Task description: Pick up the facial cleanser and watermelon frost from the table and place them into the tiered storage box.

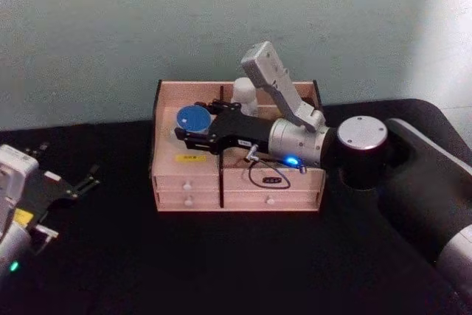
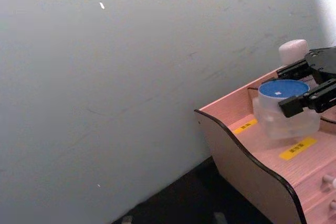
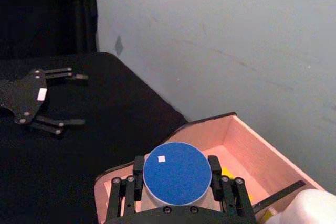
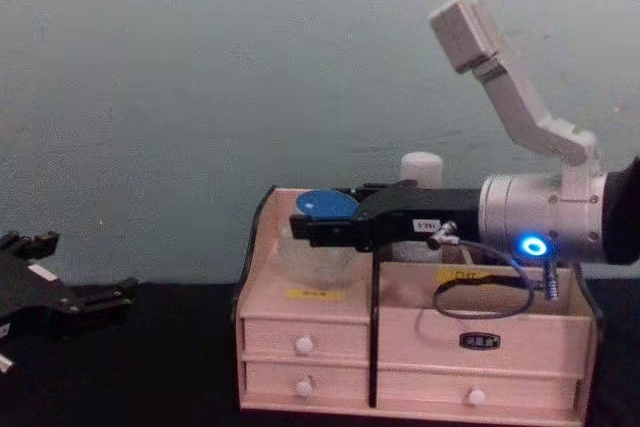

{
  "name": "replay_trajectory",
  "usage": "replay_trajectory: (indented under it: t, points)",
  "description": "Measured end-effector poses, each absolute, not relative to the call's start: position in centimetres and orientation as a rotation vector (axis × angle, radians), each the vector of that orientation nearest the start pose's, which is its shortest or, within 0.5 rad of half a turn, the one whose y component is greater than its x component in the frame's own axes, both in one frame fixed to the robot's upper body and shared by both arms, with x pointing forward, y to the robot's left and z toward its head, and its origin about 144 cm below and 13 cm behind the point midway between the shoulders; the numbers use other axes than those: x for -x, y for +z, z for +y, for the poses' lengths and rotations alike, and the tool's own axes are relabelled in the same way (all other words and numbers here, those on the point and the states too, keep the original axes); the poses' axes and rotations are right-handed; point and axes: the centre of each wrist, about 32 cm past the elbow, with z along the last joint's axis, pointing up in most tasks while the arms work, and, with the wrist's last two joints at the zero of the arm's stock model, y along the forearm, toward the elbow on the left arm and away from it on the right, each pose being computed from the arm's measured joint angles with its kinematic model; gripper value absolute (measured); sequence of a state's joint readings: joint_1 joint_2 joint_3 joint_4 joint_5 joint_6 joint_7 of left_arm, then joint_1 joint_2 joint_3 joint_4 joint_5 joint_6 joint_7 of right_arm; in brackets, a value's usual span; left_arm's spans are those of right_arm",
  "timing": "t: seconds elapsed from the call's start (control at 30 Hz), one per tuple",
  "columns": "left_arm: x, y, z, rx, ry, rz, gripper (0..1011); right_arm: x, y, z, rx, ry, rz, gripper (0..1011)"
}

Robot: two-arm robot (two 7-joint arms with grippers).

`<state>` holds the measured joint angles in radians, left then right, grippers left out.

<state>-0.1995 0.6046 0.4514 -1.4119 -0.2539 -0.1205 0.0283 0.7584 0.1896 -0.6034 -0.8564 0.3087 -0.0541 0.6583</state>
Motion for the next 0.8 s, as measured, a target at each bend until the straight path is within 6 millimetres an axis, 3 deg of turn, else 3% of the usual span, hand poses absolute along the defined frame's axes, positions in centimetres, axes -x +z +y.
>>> replay_trajectory:
  t: [0.8]
  points:
    - [-48.86,113.98,30.97,-0.304,1.248,-0.285,1001,-63.98,119.86,-18.44,0.226,-0.605,-0.077,726]
